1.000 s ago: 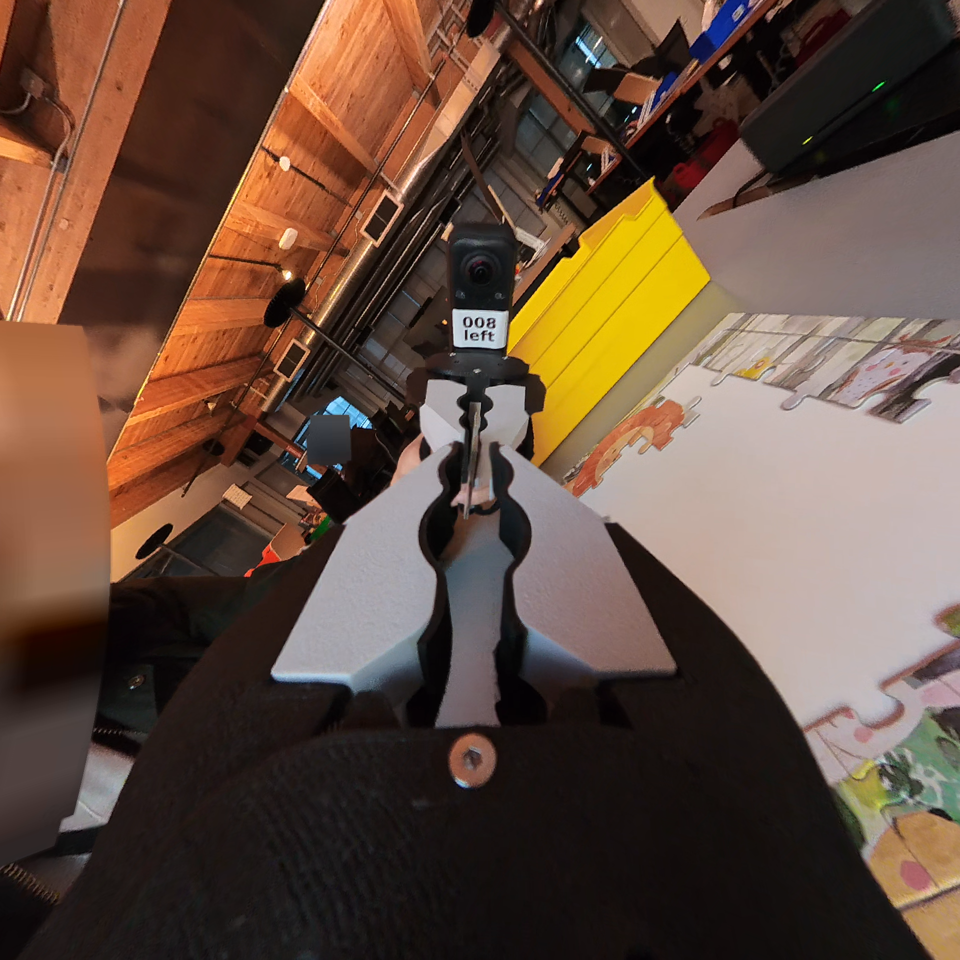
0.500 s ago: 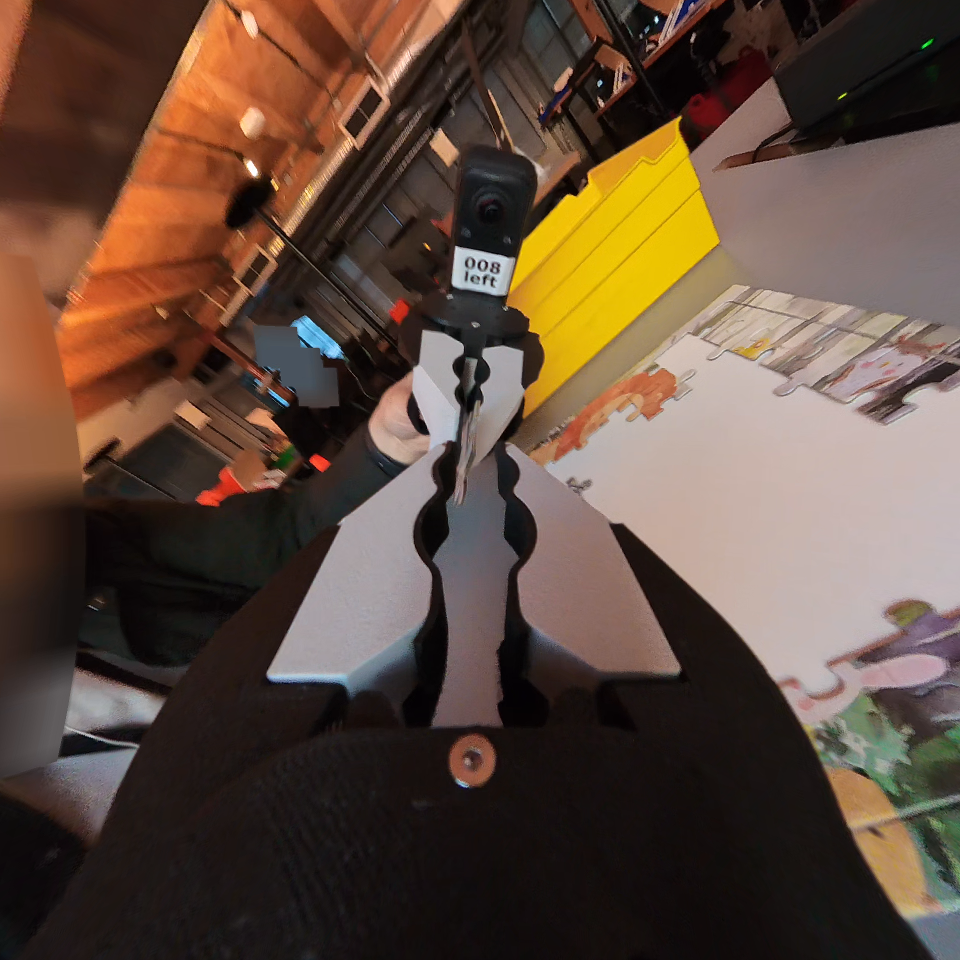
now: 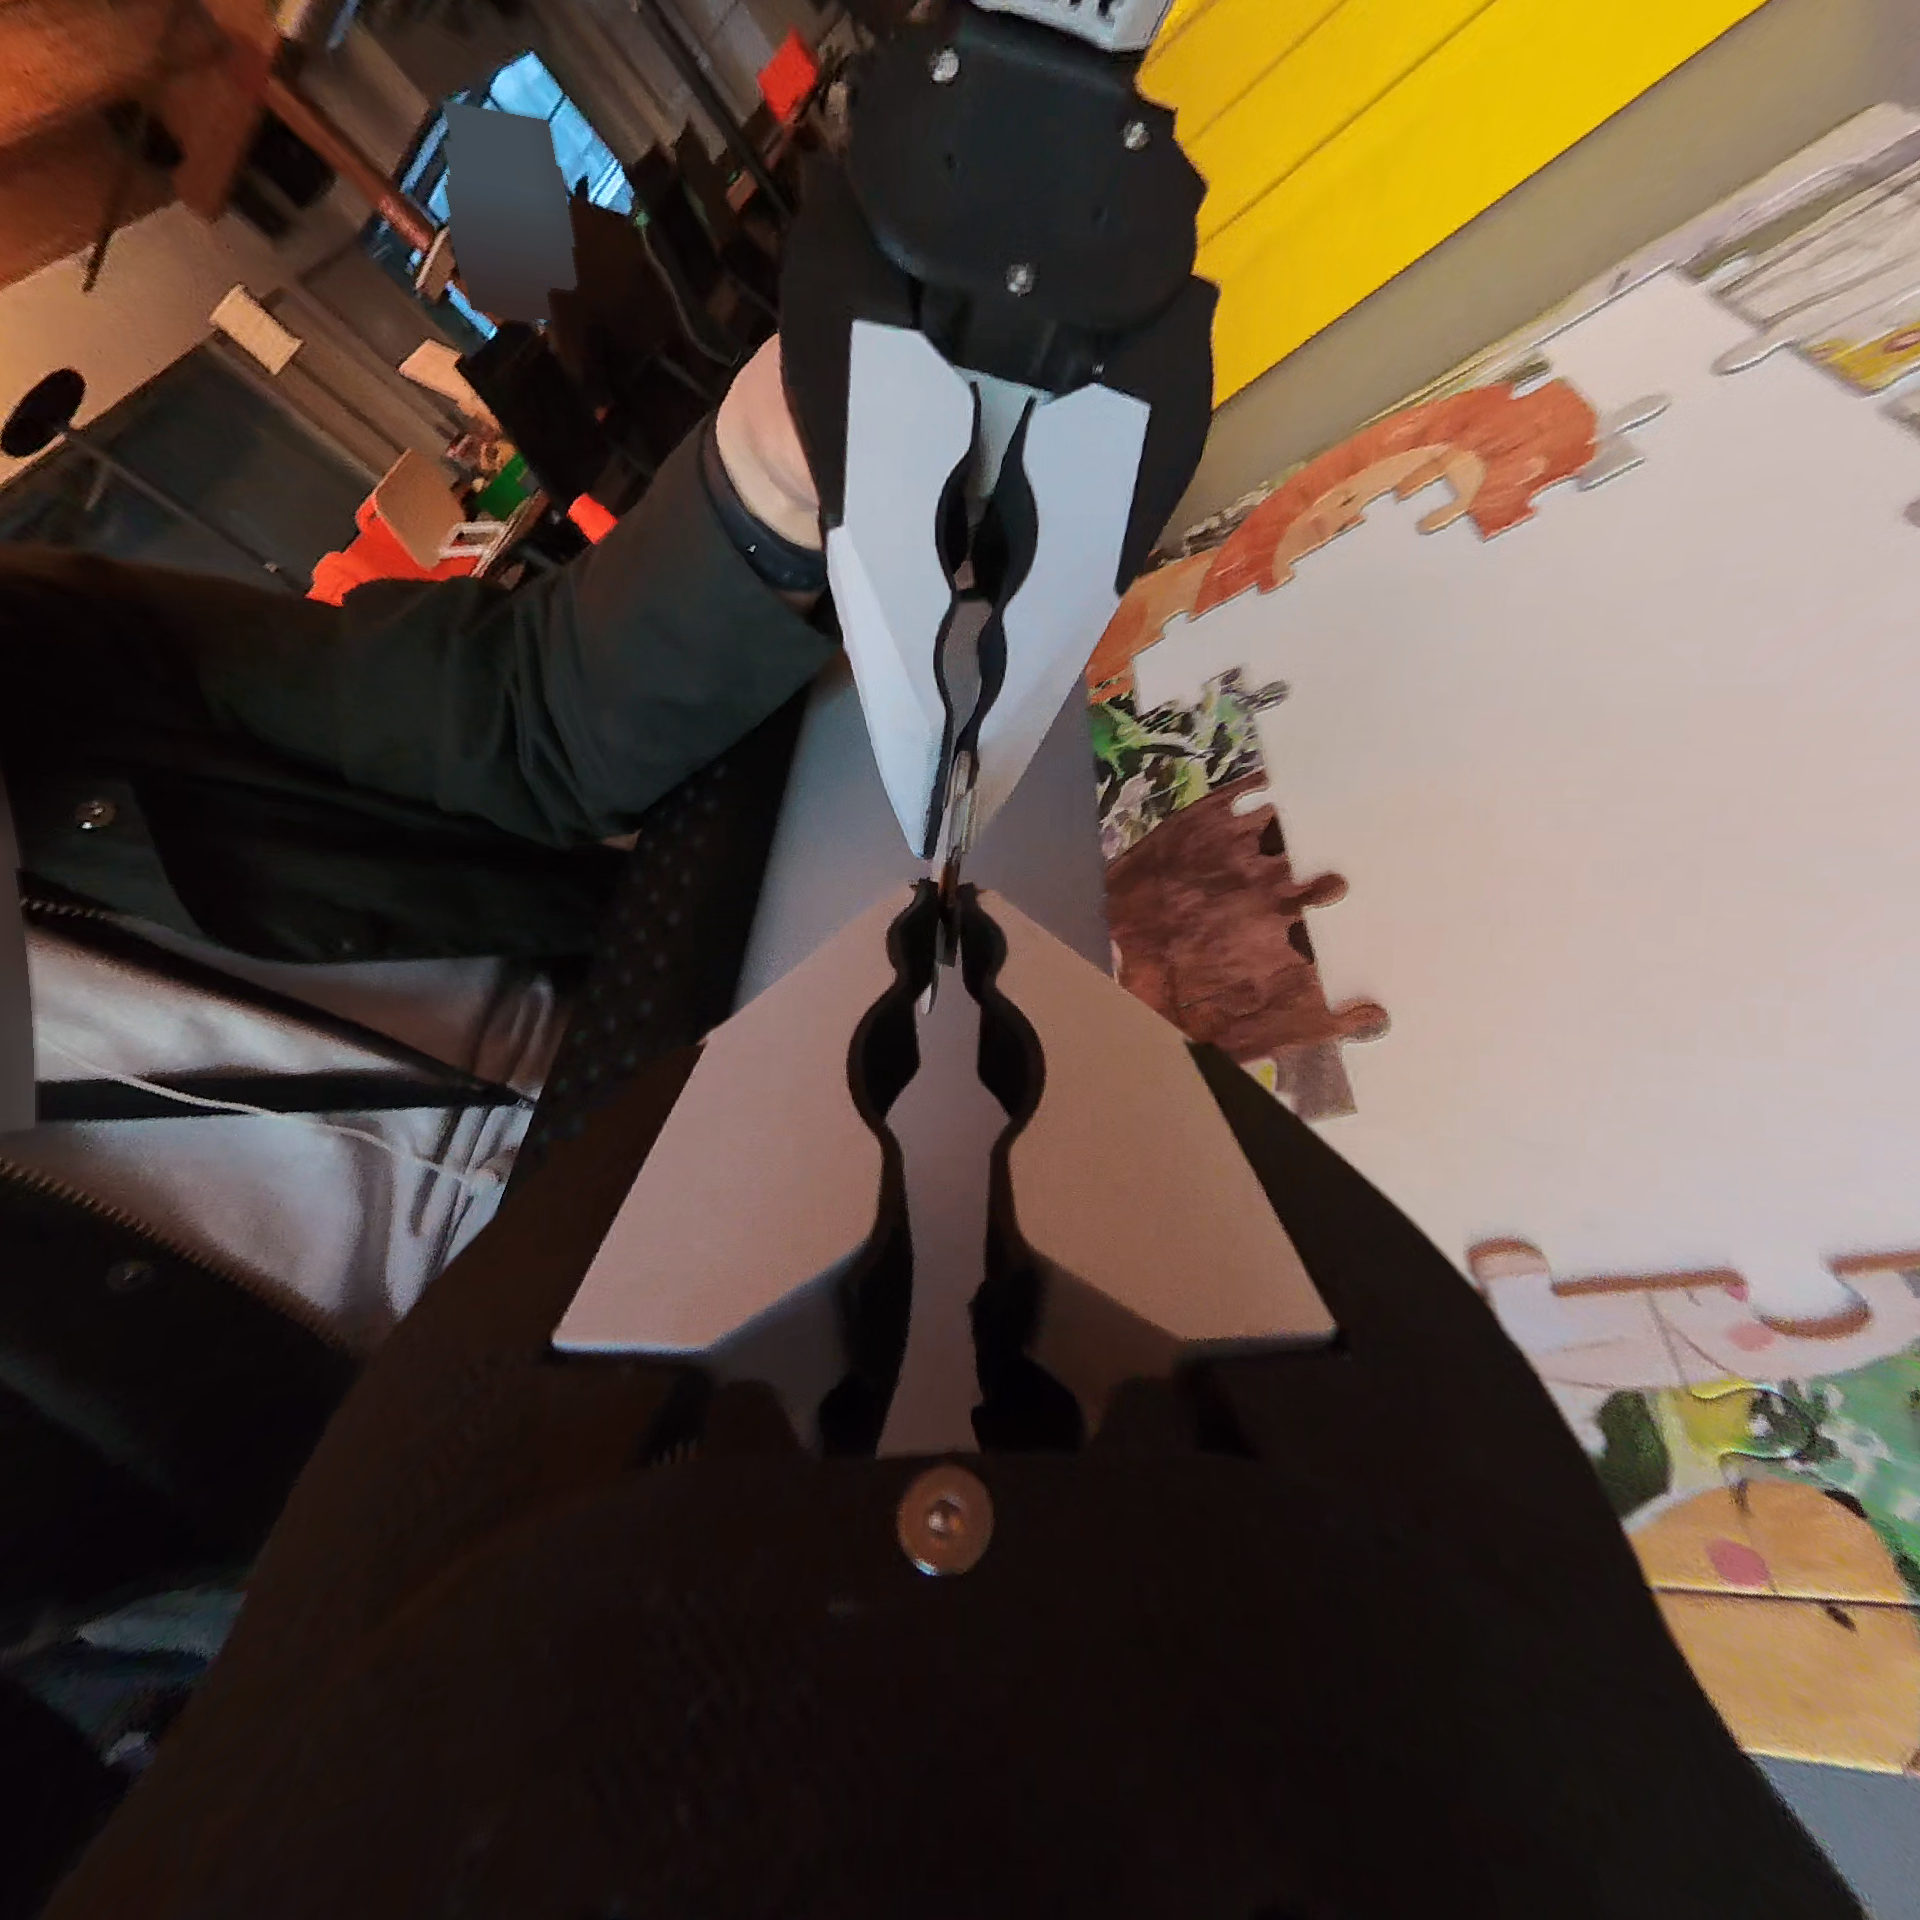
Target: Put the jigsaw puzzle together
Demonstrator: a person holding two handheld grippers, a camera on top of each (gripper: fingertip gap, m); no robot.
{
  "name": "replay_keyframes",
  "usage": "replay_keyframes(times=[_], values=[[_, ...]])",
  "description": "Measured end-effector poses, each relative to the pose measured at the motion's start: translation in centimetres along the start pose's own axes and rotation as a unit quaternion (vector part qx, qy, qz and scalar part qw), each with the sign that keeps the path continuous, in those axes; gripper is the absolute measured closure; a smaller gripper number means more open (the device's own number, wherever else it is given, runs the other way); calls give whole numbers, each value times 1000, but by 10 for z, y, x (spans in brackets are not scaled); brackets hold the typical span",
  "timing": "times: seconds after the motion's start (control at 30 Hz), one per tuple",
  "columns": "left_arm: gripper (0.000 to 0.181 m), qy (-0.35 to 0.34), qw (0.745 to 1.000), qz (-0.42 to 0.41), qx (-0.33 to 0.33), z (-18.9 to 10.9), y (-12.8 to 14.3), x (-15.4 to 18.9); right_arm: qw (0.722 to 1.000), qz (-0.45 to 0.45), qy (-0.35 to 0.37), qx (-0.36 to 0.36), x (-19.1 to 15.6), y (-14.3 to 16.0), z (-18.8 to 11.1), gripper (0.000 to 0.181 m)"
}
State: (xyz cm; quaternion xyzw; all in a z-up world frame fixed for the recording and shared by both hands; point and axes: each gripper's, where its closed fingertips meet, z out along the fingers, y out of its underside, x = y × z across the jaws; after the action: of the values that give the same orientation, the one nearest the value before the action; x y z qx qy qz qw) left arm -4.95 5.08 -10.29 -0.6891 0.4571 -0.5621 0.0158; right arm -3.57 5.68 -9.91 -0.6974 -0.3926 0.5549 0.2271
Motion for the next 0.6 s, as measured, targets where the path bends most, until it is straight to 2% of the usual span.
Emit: replay_keyframes(times=[0.13, 0.2, 0.27, 0.33, 0.4, 0.5, 0.57, 0.6], values=[[178, -5, 1000, -3, 12, 1, -5, -2, 1000, -3, 25, -18, 0, -1, -8, 180], [153, -9, 999, -12, 49, -7, -17, -4, 998, -18, 63, -18, -3, -10, -28, 181], [153, -16, 997, -11, 79, -18, -25, -6, 991, -30, 131, 8, -8, -29, -68, 181], [157, -18, 996, -10, 92, -25, -28, -8, 964, -9, 262, 36, -5, -34, -131, 181], [160, -20, 995, -14, 101, -29, -30, -9, 929, 45, 364, 46, -10, -12, -195, 181], [163, -11, 994, -21, 103, -28, -30, -9, 857, 168, 486, 25, -15, 64, -277, 181], [165, -18, 995, -30, 93, -26, -27, -14, 811, 245, 530, 42, -19, 111, -318, 180], [165, -22, 995, -34, 87, -24, -24, -17, 798, 275, 532, 65, -20, 127, -332, 180]])
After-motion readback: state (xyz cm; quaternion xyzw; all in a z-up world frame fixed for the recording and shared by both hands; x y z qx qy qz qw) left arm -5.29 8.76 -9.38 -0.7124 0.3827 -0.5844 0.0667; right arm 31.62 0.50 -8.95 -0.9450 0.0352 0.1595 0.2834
